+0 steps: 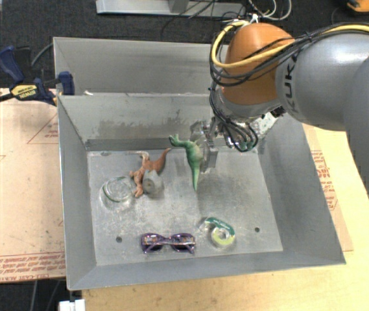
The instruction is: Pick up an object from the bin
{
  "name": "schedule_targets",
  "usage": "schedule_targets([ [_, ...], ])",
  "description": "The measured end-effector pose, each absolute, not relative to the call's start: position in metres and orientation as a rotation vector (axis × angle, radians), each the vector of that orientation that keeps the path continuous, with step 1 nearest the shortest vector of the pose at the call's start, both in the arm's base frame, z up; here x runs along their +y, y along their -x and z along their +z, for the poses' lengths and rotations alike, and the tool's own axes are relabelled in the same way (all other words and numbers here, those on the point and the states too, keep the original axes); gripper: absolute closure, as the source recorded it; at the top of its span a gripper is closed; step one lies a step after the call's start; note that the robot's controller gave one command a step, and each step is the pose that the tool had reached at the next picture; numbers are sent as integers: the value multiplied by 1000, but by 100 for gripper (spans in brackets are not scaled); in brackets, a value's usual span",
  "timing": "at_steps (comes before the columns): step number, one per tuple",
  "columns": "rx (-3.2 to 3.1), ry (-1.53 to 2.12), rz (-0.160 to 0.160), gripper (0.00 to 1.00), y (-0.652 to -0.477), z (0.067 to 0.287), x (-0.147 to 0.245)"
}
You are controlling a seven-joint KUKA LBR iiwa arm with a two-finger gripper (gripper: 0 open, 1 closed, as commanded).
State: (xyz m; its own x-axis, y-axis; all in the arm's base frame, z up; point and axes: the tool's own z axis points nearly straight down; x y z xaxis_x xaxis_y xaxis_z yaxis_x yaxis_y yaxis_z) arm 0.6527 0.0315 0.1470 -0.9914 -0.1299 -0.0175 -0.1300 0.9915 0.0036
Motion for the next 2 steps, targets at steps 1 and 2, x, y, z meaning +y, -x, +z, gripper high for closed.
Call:
schedule_targets([
  [1, 3106, 243, 7, 100, -649, 193, 28],
  [2, 3103, 254, 8, 100, -653, 258, 48],
])
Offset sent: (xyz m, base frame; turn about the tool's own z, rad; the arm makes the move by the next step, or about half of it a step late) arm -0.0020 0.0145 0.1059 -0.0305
